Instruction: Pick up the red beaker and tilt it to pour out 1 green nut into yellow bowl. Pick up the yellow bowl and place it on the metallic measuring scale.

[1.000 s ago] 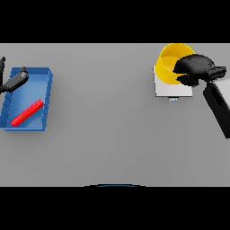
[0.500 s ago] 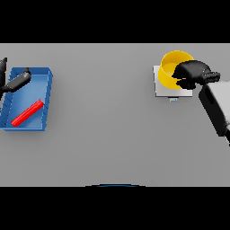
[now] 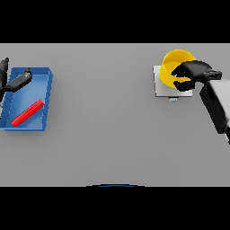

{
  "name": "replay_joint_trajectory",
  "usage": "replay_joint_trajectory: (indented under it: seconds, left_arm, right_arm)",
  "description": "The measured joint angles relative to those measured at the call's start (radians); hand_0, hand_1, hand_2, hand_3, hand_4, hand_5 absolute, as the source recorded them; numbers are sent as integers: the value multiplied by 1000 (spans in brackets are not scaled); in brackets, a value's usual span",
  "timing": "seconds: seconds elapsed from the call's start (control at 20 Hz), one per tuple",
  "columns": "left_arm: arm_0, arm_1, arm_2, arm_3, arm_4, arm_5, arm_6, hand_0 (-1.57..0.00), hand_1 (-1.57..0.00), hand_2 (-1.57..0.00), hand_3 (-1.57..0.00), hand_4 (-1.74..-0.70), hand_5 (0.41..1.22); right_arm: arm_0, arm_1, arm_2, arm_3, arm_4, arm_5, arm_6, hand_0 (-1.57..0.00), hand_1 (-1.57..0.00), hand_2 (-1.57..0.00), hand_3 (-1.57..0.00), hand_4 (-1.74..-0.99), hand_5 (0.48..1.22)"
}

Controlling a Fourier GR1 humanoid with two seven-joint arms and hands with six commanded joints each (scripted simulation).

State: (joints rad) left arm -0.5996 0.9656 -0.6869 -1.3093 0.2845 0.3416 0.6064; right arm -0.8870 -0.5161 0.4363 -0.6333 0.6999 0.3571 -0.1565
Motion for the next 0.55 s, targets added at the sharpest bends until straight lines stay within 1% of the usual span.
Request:
replay_joint_trajectory:
  seconds: [0.1, 0.2, 0.25, 0.3, 0.35, 0.4, 0.5, 0.55]
  left_arm:
    - [-12, 0, -1, 8, -8, -6, -3, 1, 1, 1, 1, -806, 738]
    - [-19, -12, 2, 17, 0, -8, -2, 1, 1, 1, 1, -810, 739]
    - [-17, -18, 0, 28, 0, -11, -7, 1, 1, 1, 1, -811, 737]
    - [-23, -19, 2, 24, 0, -8, -6, 1, 1, 1, 1, -812, 736]
    - [-15, -13, 3, 18, 0, -6, -10, 1, 1, 1, 1, -809, 736]
    - [-22, -10, 3, 16, -3, -4, 0, 1, 1, 1, 1, -812, 734]
    - [-29, -11, 0, 29, 4, -5, 4, 1, 1, 1, 1, -820, 734]
    - [-19, -11, 2, 25, 9, -2, -3, 1, 1, 1, 1, -821, 734]
  right_arm:
    - [2, -7, 3, 7, 0, 10, -17, -399, -354, -518, -604, -1410, 821]
    - [-15, 12, 3, 30, 6, 2, -10, -255, -226, -390, -541, -1385, 780]
    - [-13, 13, 11, 42, 12, 0, -29, -204, -181, -336, -507, -1372, 766]
    - [-12, 8, 16, 38, 14, 4, -44, -163, -144, -288, -475, -1356, 755]
    - [-12, 15, 23, 45, 20, 2, -50, -130, -115, -244, -442, -1346, 746]
    - [-27, 17, 25, 64, 27, -5, -59, -104, -92, -207, -413, -1336, 741]
    - [-34, 23, 30, 79, 34, -3, -59, -66, -59, -142, -365, -1316, 735]
    - [-33, 17, 34, 81, 38, -4, -68, -53, -47, -115, -348, -1308, 733]
